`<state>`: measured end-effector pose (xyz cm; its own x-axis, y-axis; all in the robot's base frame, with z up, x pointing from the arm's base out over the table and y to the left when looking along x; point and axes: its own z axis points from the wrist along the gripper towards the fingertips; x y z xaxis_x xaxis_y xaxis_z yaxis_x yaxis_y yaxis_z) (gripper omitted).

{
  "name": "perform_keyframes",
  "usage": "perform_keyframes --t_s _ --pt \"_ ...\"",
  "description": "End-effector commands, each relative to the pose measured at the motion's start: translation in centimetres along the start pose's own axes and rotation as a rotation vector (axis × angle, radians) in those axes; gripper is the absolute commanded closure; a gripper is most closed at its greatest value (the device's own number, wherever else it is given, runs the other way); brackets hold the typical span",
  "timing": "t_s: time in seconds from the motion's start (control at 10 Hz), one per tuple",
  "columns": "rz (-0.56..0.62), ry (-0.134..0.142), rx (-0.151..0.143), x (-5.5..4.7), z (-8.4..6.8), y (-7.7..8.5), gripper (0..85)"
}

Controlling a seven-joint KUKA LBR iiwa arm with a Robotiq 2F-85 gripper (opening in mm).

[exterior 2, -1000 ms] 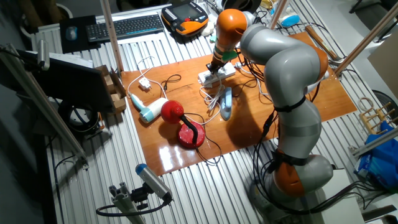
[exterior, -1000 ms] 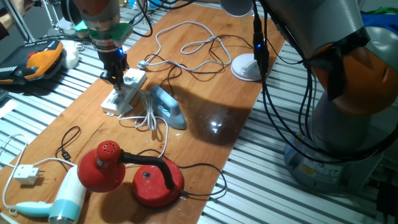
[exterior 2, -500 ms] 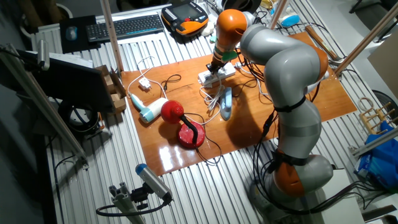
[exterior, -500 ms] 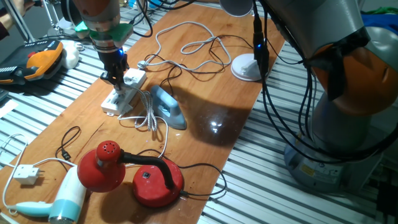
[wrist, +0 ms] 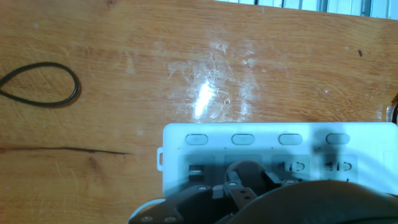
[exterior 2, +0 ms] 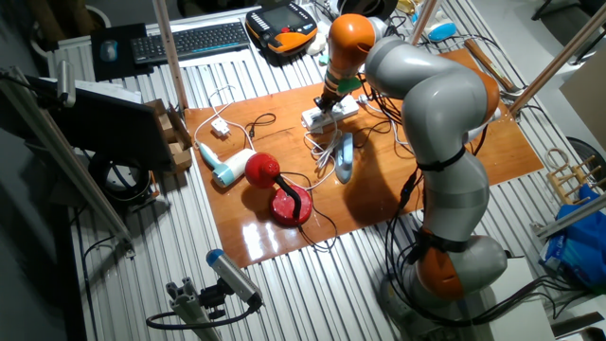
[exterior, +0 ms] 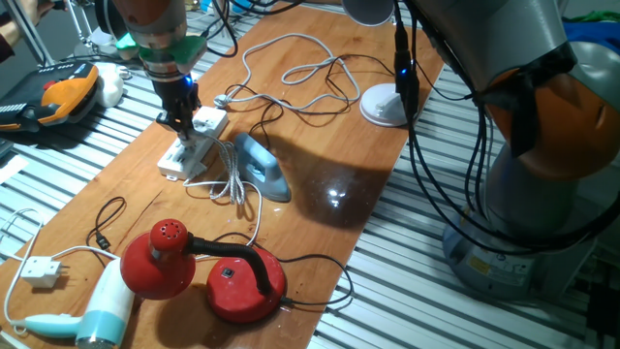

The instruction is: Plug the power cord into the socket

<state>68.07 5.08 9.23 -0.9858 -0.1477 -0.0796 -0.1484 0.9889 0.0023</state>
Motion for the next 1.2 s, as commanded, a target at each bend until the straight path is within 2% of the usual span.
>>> perform_keyframes --t_s 0.0,1.1 --pt "0.000 0.001 0.000 0.00 0.04 0.00 85.0" --pt "0.003 -0.004 -0.002 0.07 0.74 -0.07 85.0"
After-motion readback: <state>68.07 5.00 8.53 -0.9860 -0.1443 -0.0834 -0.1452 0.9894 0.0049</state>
